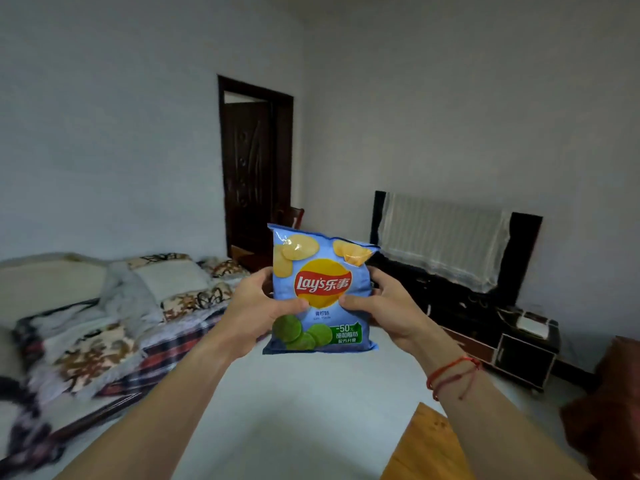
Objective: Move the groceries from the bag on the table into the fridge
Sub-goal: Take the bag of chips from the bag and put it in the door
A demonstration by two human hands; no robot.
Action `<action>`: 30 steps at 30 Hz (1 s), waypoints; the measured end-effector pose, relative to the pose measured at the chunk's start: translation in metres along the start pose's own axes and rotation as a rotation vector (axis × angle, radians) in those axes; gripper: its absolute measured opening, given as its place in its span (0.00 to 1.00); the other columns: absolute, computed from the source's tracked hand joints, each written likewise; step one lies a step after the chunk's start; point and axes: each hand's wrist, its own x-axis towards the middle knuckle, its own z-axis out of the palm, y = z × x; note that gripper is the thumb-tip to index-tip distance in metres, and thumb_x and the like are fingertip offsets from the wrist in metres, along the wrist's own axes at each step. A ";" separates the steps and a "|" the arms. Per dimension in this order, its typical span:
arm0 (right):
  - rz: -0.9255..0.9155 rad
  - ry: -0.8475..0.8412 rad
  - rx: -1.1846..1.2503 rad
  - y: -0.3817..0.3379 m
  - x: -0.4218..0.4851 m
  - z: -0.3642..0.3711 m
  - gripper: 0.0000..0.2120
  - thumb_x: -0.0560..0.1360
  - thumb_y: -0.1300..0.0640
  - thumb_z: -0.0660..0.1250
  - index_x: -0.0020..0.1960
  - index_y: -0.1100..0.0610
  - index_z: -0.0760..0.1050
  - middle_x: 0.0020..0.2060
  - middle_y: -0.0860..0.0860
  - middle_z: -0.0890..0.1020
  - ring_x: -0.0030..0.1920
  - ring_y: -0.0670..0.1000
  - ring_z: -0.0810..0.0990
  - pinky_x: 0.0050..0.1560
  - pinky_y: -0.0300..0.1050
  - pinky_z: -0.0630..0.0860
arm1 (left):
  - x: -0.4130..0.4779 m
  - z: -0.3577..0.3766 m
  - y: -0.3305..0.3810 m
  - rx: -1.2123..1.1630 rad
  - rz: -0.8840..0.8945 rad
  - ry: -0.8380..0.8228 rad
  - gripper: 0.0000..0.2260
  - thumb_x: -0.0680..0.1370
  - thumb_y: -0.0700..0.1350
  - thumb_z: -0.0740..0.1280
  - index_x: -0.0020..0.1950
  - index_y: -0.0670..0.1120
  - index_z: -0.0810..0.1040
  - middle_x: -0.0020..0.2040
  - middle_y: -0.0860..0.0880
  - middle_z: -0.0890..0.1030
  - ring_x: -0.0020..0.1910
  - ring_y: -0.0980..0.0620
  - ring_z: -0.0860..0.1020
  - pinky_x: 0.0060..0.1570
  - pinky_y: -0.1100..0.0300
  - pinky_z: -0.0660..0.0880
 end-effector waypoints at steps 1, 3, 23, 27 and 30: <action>0.005 -0.044 0.003 -0.001 0.007 0.023 0.21 0.71 0.68 0.75 0.60 0.54 0.77 0.50 0.51 0.88 0.49 0.53 0.87 0.44 0.46 0.83 | -0.007 -0.023 0.001 0.015 -0.004 0.040 0.22 0.67 0.31 0.78 0.58 0.43 0.80 0.51 0.46 0.86 0.49 0.45 0.85 0.47 0.49 0.82; 0.007 -0.126 0.011 -0.001 0.019 0.070 0.21 0.71 0.68 0.76 0.60 0.54 0.77 0.51 0.51 0.87 0.49 0.53 0.87 0.44 0.46 0.83 | -0.022 -0.069 0.005 0.053 0.001 0.125 0.21 0.67 0.31 0.77 0.58 0.43 0.80 0.50 0.46 0.86 0.49 0.45 0.85 0.46 0.51 0.82; -0.152 -1.048 0.147 -0.035 0.007 0.424 0.16 0.71 0.67 0.76 0.56 0.55 0.79 0.48 0.53 0.88 0.49 0.55 0.87 0.54 0.56 0.83 | -0.262 -0.273 0.075 0.371 0.008 1.022 0.17 0.66 0.29 0.77 0.52 0.41 0.83 0.48 0.43 0.86 0.48 0.42 0.85 0.47 0.49 0.81; -0.161 -1.237 0.202 -0.048 -0.026 0.460 0.19 0.71 0.65 0.77 0.60 0.57 0.79 0.50 0.53 0.88 0.50 0.55 0.87 0.53 0.55 0.83 | -0.313 -0.259 0.091 0.420 0.020 1.204 0.20 0.63 0.32 0.78 0.53 0.42 0.83 0.48 0.42 0.86 0.47 0.42 0.85 0.45 0.50 0.81; -0.175 -1.366 0.229 -0.056 -0.057 0.480 0.18 0.71 0.64 0.77 0.58 0.54 0.79 0.49 0.52 0.88 0.50 0.54 0.87 0.52 0.55 0.84 | -0.349 -0.245 0.101 0.444 0.019 1.316 0.18 0.67 0.28 0.76 0.55 0.40 0.82 0.48 0.43 0.86 0.48 0.42 0.85 0.42 0.54 0.81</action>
